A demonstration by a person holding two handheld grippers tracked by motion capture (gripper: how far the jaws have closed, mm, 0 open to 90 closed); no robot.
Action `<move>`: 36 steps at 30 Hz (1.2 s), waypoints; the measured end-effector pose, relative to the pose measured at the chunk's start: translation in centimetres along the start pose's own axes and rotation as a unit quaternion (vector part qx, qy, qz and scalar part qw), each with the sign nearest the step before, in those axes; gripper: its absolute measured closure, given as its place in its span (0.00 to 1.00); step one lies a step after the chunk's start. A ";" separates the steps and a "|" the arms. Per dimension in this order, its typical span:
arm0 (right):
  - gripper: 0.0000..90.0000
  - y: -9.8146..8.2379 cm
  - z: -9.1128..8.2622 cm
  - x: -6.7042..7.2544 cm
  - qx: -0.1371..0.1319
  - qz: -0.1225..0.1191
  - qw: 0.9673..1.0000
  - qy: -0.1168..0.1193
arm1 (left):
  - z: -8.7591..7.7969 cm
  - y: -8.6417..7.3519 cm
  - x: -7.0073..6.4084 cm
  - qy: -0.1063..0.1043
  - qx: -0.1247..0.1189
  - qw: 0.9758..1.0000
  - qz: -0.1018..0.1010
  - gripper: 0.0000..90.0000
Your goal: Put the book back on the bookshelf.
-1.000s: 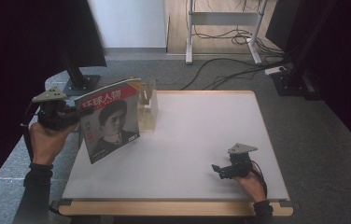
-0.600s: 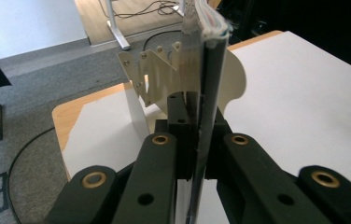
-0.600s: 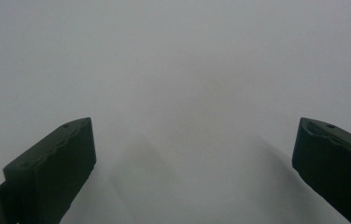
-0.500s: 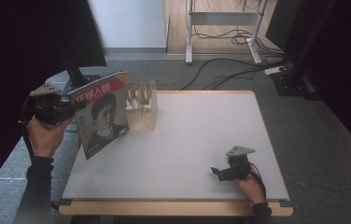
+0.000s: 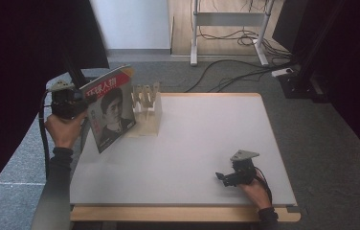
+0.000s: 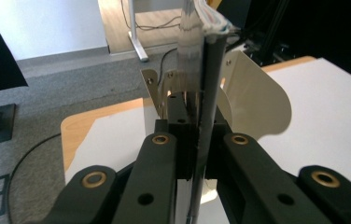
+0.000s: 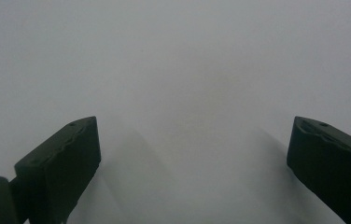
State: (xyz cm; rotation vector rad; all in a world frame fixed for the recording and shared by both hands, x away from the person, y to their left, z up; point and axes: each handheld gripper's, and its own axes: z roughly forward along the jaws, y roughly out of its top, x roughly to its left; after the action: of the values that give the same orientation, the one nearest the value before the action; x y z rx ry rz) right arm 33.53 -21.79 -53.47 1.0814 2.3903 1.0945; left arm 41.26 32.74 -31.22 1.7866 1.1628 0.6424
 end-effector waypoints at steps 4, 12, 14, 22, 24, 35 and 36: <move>0.03 0.0 0.0 0.0 -0.001 0.003 1.000 0.001 | 1.1 -0.1 0.0 0.006 -0.015 1.000 -0.006 0.97; 0.05 0.0 -0.1 -0.1 -0.004 0.002 1.000 0.005 | 2.4 -1.4 0.4 -0.012 -0.030 0.999 -0.005 0.96; 0.06 0.0 0.0 -0.1 -0.002 0.001 1.000 0.006 | 2.2 -1.3 0.6 -0.021 -0.008 1.000 0.001 0.95; 0.06 0.0 0.1 0.1 0.003 -0.006 1.000 0.004 | 1.8 -0.8 0.7 -0.043 0.075 0.996 0.016 0.89; 0.06 0.0 0.1 0.0 0.002 -0.006 1.000 0.006 | 1.7 -0.7 0.9 -0.042 0.086 0.995 0.009 0.89; 0.07 0.0 0.0 0.0 0.001 -0.005 1.000 0.007 | 2.0 -1.3 0.9 -0.012 0.017 1.000 -0.020 0.97; 0.07 0.0 0.0 0.0 0.001 -0.005 1.000 0.007 | 2.1 -1.3 0.9 -0.016 0.013 1.000 -0.024 0.97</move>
State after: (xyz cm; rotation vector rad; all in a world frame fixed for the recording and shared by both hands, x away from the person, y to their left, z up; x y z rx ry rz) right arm 33.56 -21.81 -53.48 1.0650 2.4053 1.1015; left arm 42.68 32.99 -33.39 1.7792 1.1936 0.5720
